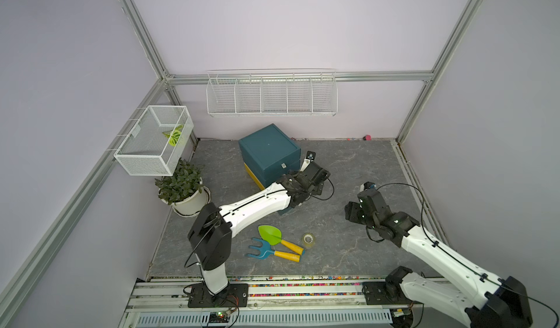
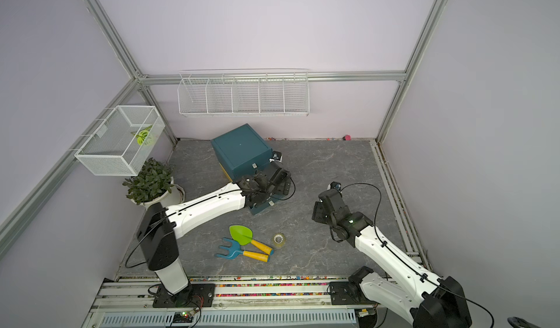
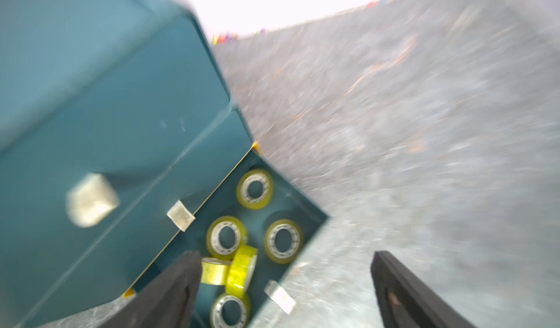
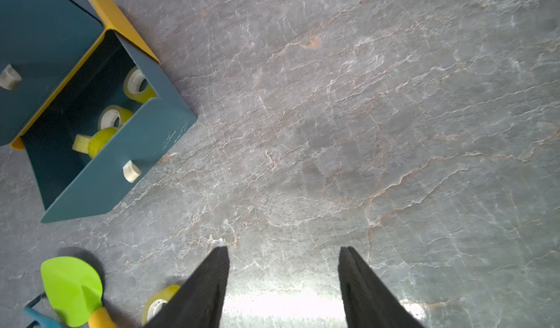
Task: Place the transparent tape into the drawer according to color
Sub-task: Place the tape in the drawer, then pick up the tape at the center of the board.
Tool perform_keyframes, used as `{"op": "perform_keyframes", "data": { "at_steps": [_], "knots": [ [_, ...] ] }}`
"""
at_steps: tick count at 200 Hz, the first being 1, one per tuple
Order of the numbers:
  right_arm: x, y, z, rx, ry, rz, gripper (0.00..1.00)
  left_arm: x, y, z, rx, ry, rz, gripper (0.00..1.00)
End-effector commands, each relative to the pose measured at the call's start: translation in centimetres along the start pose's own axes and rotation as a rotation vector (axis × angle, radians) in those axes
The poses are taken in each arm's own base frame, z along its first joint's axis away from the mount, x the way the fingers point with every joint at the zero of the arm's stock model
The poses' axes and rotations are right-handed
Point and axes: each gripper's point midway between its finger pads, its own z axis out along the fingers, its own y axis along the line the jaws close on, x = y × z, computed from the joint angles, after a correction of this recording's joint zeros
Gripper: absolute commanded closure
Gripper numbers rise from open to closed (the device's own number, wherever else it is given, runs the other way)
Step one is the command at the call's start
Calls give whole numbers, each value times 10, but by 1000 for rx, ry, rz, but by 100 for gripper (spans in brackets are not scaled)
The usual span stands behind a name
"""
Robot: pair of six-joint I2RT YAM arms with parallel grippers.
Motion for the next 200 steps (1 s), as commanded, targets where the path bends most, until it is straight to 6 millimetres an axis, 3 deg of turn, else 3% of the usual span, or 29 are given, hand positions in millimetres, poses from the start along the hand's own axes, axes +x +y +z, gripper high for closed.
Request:
{"op": "perform_keyframes", "data": {
  "at_steps": [1, 43, 92, 126, 152, 175, 200],
  "knots": [
    [2, 6, -1, -27, 34, -9, 37, 10, 8, -22, 37, 19, -16, 4],
    [13, 14, 4, -70, 95, -52, 37, 11, 28, -69, 96, -13, -76, 1],
    [21, 21, 6, -116, 127, -70, 37, 37, 52, -98, 121, -14, -144, 1],
    [32, 29, 11, -153, 186, -95, 37, 58, 80, -107, 67, -12, -224, 0],
    [47, 44, 14, -200, 248, -164, 37, 86, 101, -102, 35, 48, -322, 0],
    [69, 67, 12, -233, 319, -327, 37, 112, 114, -96, -19, 105, -357, 0],
    [100, 88, 15, -251, 418, -487, 36, 124, 120, -97, -25, 115, -387, 0]
  ]
}}
